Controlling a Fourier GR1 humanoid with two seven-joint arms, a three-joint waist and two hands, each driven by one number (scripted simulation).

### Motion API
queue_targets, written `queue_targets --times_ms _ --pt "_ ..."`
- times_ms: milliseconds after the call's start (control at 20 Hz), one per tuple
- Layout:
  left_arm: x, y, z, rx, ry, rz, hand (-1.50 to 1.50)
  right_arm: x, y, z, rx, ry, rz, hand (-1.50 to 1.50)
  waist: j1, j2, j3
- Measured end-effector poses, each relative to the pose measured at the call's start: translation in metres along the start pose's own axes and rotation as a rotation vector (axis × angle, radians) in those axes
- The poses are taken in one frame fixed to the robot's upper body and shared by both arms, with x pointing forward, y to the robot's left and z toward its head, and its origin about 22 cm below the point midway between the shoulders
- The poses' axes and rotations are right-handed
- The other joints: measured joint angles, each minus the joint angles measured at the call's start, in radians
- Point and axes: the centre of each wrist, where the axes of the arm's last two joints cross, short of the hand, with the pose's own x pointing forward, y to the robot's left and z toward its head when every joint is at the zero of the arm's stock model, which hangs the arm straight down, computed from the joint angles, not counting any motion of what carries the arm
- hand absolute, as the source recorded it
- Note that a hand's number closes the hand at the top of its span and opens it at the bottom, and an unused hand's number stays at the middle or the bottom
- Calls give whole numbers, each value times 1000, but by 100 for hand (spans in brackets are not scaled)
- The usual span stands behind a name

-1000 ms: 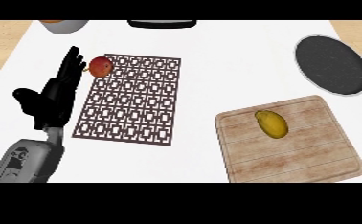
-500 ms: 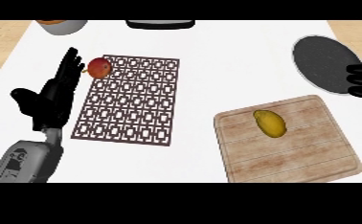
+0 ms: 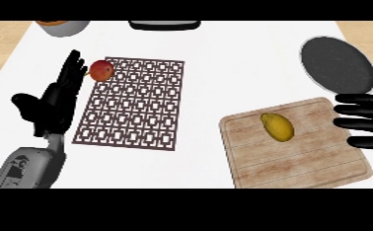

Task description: Pick the lemon from the cutting board and place it in the pan

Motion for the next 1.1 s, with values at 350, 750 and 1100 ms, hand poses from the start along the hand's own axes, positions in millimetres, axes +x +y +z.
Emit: queue_targets --times_ms 350,750,1100 --pt "1 2 -2 -7 -1 -2 0 -13 24 -2 -5 53 15 -150 5 1 0" --pt "-2 4 -4 -10 -1 4 0 -28 33 -12 71 77 45 -150 9 3 0" --pt "1 -1 -6 -10 1 -1 0 -31 51 -26 149 55 66 -150 6 2 0"
